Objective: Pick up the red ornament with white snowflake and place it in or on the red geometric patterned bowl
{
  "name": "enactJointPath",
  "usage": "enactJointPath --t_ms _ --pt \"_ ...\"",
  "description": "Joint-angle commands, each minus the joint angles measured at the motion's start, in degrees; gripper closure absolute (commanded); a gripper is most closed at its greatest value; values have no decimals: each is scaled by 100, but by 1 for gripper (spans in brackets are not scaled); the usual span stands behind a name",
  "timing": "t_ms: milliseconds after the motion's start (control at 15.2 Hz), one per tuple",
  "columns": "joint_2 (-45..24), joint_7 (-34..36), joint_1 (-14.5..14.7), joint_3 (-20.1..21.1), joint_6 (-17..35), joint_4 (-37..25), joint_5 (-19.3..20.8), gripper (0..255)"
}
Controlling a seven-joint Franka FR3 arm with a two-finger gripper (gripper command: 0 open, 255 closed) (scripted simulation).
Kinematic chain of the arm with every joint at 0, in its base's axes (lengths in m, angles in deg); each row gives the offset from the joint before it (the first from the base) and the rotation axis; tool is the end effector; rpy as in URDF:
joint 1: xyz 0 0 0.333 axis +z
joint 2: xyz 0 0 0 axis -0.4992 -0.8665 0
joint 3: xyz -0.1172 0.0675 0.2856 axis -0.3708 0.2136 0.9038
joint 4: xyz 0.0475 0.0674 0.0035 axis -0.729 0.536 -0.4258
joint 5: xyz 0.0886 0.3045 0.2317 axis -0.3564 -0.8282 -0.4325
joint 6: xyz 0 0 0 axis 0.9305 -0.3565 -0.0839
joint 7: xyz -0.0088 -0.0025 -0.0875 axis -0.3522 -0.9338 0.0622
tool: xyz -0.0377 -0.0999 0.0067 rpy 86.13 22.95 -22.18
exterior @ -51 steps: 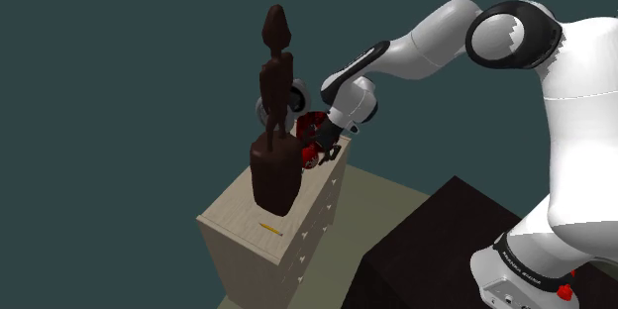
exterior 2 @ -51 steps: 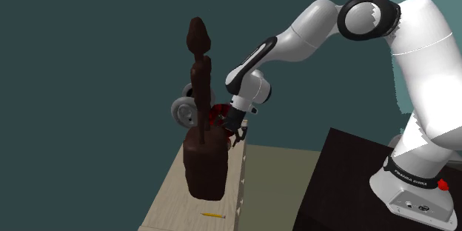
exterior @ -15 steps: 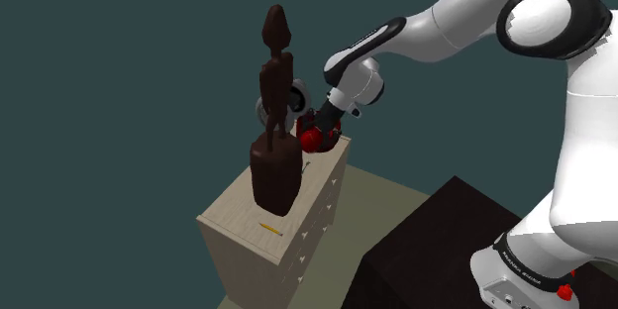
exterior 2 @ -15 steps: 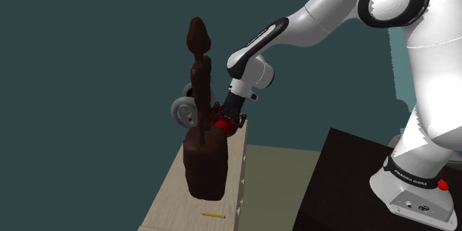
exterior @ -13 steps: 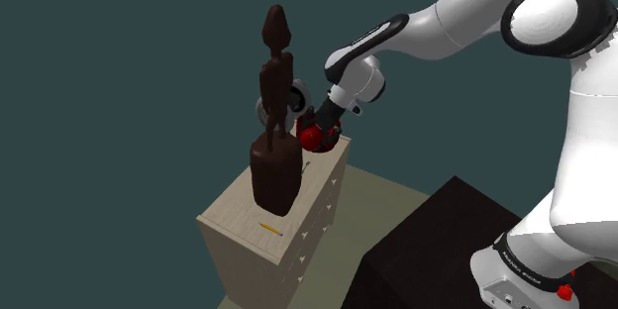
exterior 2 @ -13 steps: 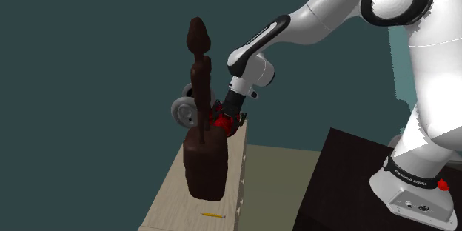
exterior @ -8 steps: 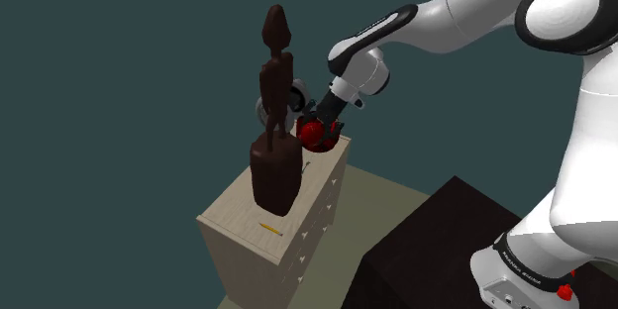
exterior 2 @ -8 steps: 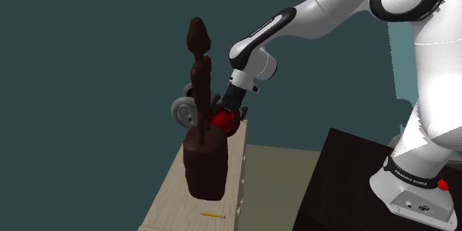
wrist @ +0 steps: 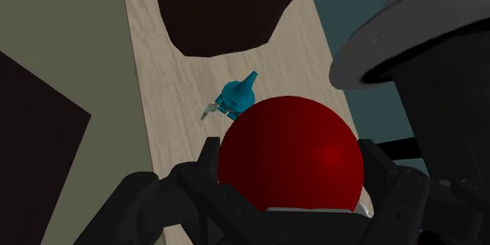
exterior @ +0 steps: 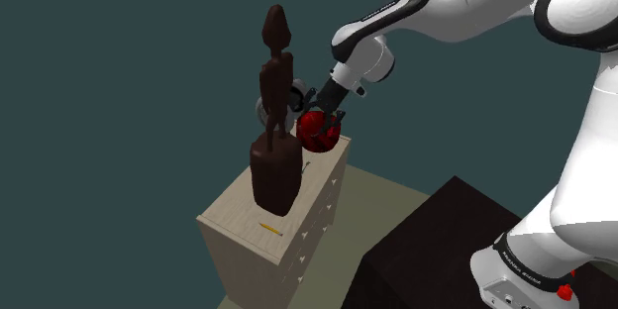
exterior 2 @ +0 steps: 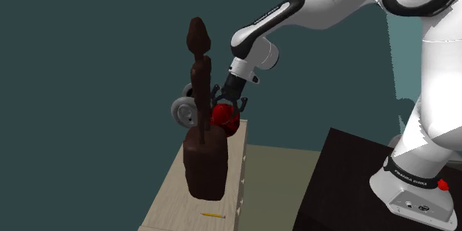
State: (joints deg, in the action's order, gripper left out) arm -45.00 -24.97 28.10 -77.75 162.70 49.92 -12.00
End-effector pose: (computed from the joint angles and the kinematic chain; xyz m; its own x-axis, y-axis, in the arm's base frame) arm 0.6067 0.0590 0.2948 0.2884 -0.8083 -0.5133 -0.9518 -0.1834 -0.2460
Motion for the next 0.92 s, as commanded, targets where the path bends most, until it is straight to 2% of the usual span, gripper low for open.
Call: enactJointPath --t_ms 0,462,858 --pt "61 56 1 -10 -55 -7 35 255" --pt "-827 -122 -459 -329 -826 -1345 390 255" --pt "-1839 -135 -860 -530 -1624 -2951 664 255"
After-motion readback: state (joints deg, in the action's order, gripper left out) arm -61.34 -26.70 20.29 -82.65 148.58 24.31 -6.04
